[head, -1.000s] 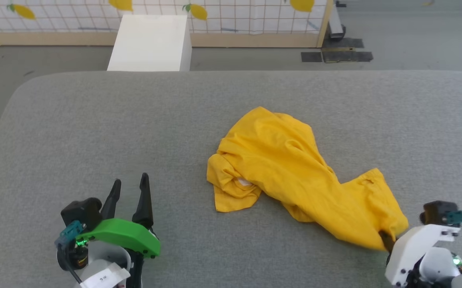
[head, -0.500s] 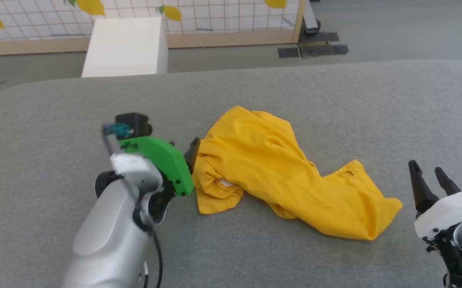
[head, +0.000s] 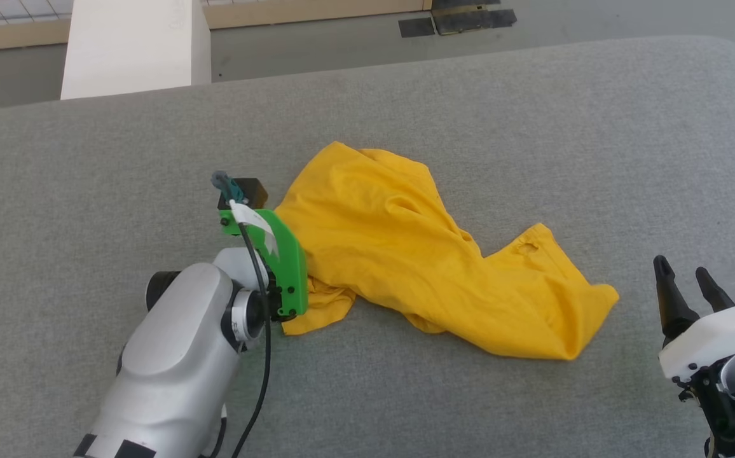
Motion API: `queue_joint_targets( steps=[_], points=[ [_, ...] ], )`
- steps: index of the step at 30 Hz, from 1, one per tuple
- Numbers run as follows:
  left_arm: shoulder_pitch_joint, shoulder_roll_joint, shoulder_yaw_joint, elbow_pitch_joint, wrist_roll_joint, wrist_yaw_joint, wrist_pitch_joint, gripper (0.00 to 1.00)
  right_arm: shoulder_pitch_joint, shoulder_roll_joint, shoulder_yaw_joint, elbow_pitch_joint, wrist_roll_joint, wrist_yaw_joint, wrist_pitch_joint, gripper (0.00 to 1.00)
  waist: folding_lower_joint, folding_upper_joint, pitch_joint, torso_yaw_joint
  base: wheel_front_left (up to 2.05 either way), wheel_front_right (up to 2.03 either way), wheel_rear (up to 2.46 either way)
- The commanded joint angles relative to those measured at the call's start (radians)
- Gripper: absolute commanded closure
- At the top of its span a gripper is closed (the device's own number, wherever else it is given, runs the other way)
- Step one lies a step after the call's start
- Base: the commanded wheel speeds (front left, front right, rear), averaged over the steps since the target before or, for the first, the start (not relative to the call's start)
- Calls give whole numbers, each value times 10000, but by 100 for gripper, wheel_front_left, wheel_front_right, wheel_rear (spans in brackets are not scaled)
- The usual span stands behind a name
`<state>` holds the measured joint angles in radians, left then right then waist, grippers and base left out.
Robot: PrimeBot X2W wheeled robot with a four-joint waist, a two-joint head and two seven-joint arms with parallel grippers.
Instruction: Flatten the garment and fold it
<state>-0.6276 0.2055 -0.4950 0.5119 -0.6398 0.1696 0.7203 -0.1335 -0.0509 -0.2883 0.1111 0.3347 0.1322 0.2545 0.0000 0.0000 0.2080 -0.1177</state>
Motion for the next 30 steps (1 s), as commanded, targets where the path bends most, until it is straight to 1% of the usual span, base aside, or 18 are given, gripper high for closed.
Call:
queue_joint_targets(
  steps=[1,4,7,10,12,15,18,21,22,24,27,28,29,30],
  points=[
    [23,-44,22,-64,-60,-65,-113,100,-146,7,26,55,-51,-15,-80,0,0,0,-11,105,0,0,0],
    [-70,-65,183,-306,-122,-108,-505,100,-151,7,111,175,-44,-15,-126,0,0,0,-197,396,0,0,0],
    [-362,15,544,-659,-146,-48,-1110,100,-148,7,164,250,-90,-15,-163,0,0,0,-458,771,0,0,0],
    [-505,138,1054,-1178,-347,32,-1603,100,-134,7,235,310,-139,-15,-174,0,0,0,-760,1125,0,0,0],
    [-247,314,1547,-1783,-530,197,-2059,100,-90,7,296,379,-161,-15,-179,0,0,0,-997,1350,0,0,0],
    [790,623,2013,-2607,-647,584,-2435,100,28,7,310,473,-140,-15,-209,0,0,0,-1243,1684,0,0,0],
    [2598,834,2302,-3238,-884,1104,-2400,100,152,7,355,560,-103,-15,-222,0,0,0,-1374,1973,0,0,0],
    [4252,826,2409,-3479,-1197,1482,-2229,100,230,7,361,586,-102,-15,-231,0,0,0,-1394,2191,0,0,0],
    [4776,743,2456,-3523,-1353,1584,-2208,100,258,7,352,600,-116,-15,-230,0,0,0,-1407,2258,0,0,0],
    [5548,580,2510,-3541,-1641,1714,-2115,100,289,7,427,569,-356,-15,-207,0,0,0,-1399,2339,0,0,0],
    [6088,438,2548,-3429,-1945,1734,-1978,100,270,7,551,537,-487,-15,-187,0,0,0,-1381,2440,0,0,0],
    [6126,368,2659,-3464,-2046,1725,-2081,97,233,7,609,532,-528,-15,-170,0,0,0,-1376,2455,0,0,0],
    [6102,296,2809,-3547,-2153,1692,-2235,56,193,7,649,535,-516,-15,-154,0,0,0,-1381,2467,0,0,0],
    [6040,188,3055,-3691,-2333,1632,-2458,0,143,7,696,528,-532,-15,-126,0,0,0,-1387,2491,0,0,0]
  ],
)
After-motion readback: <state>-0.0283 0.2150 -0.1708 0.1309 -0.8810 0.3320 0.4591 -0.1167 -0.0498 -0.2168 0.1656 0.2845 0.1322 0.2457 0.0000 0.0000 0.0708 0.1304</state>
